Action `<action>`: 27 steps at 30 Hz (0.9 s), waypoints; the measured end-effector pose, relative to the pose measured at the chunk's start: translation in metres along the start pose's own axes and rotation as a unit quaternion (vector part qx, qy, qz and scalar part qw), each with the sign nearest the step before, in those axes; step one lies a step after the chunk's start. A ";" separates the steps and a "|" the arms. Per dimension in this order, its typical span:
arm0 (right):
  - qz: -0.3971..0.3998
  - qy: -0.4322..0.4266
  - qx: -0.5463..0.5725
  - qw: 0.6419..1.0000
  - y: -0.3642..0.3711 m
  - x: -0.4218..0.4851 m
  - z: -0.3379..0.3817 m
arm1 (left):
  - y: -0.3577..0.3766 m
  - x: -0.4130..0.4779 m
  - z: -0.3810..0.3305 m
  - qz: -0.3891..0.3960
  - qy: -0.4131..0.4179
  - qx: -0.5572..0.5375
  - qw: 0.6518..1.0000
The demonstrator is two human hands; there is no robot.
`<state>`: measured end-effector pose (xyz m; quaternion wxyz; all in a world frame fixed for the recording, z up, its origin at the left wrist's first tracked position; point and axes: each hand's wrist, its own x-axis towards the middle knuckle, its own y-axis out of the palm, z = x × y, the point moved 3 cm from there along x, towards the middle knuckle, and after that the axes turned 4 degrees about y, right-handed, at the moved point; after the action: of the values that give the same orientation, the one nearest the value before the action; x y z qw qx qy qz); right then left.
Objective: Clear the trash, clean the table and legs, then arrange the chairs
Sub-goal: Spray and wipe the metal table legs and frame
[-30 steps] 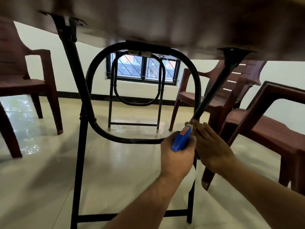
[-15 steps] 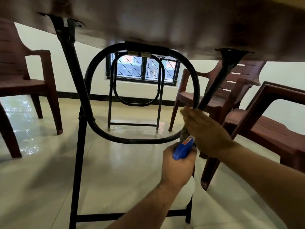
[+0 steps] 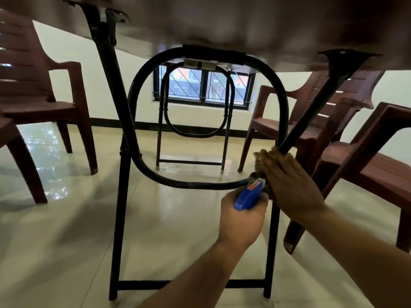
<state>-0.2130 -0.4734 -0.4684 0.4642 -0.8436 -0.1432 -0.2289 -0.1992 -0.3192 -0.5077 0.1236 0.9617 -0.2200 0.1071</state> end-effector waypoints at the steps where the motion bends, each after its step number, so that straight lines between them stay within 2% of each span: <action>1: -0.024 0.060 0.064 0.996 0.001 -0.010 -0.001 | -0.001 0.001 0.003 -0.004 -0.007 0.005 1.000; 3: -0.026 0.219 0.203 0.954 0.006 -0.028 -0.001 | -0.005 0.003 0.013 -0.013 -0.028 0.013 0.999; 5: -0.049 0.328 0.322 0.887 0.015 -0.018 -0.011 | -0.006 0.003 0.021 -0.014 -0.042 0.025 0.999; 6: -0.068 0.364 0.360 0.856 0.013 -0.008 -0.020 | -0.007 0.002 0.025 -0.011 -0.045 0.028 0.999; 8: -0.144 0.446 0.432 0.771 0.009 0.015 -0.043 | -0.008 0.000 0.031 -0.001 -0.043 0.032 0.999; 10: -0.195 0.472 0.497 0.701 0.002 0.029 -0.044 | -0.009 -0.001 0.035 0.002 -0.042 0.038 0.998; 11: -0.188 0.452 0.546 0.680 0.004 0.029 -0.034 | -0.008 -0.002 0.037 0.000 -0.042 0.043 0.998; 12: -0.146 0.421 0.535 0.718 0.004 0.024 -0.022 | -0.007 -0.002 0.037 -0.002 -0.037 0.048 0.998; 14: -0.014 0.367 0.438 0.820 0.015 0.006 -0.007 | -0.006 -0.003 0.038 -0.004 -0.028 0.050 0.998; 15: 0.035 0.352 0.389 0.851 0.017 0.001 -0.009 | -0.005 -0.003 0.037 -0.002 -0.022 0.047 0.999; 17: 0.098 0.325 0.322 0.884 0.008 0.009 -0.024 | -0.005 0.001 0.037 -0.004 -0.009 0.046 0.999; 19: 0.107 0.319 0.322 0.885 -0.016 0.024 -0.035 | -0.003 0.001 0.039 -0.012 -0.011 0.048 0.999; 22: -0.030 0.324 0.443 0.835 -0.029 0.026 -0.019 | 0.001 -0.002 0.043 -0.017 -0.014 0.054 0.998; 23: -0.040 0.315 0.429 0.845 -0.018 0.021 -0.009 | 0.002 -0.003 0.044 -0.021 -0.013 0.059 0.998; 24: 0.012 0.314 0.386 0.867 0.002 0.007 0.006 | 0.003 -0.003 0.046 -0.029 -0.012 0.064 0.997; 25: 0.076 0.325 0.353 0.874 0.020 -0.011 0.022 | 0.003 -0.004 0.049 -0.037 -0.011 0.069 0.997; 27: 0.190 0.379 0.326 0.845 0.062 -0.052 0.045 | 0.001 -0.003 0.054 -0.043 -0.008 0.076 0.996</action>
<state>-0.2182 -0.4693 -0.5605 0.7649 -0.5023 0.1401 -0.3782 -0.1945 -0.3340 -0.5592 0.0532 0.9778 -0.1703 0.1103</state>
